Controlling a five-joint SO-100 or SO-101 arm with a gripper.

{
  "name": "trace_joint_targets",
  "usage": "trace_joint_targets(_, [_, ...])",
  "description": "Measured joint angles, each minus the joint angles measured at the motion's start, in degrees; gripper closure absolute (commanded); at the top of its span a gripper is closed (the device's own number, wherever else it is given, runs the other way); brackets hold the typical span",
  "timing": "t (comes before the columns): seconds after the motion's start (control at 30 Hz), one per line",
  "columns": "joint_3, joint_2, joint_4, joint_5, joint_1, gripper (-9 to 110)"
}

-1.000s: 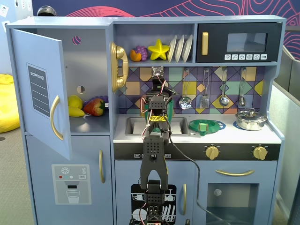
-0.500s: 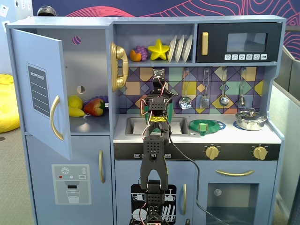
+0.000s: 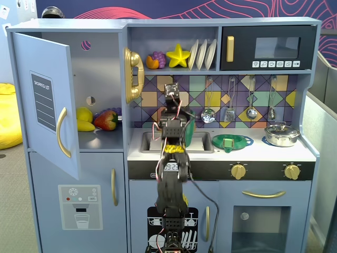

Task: Pick up the green pineapple from the left cabinet and place it in the green recipient

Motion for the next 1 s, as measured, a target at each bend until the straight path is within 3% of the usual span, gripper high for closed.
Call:
trace_joint_targets(0.57, [38.06, 38.76, 28.04, 5.45, -0.44, 95])
trace_joint_targets(1.0, [67.15, 50.19, 45.35, 11.69, 0.18, 95])
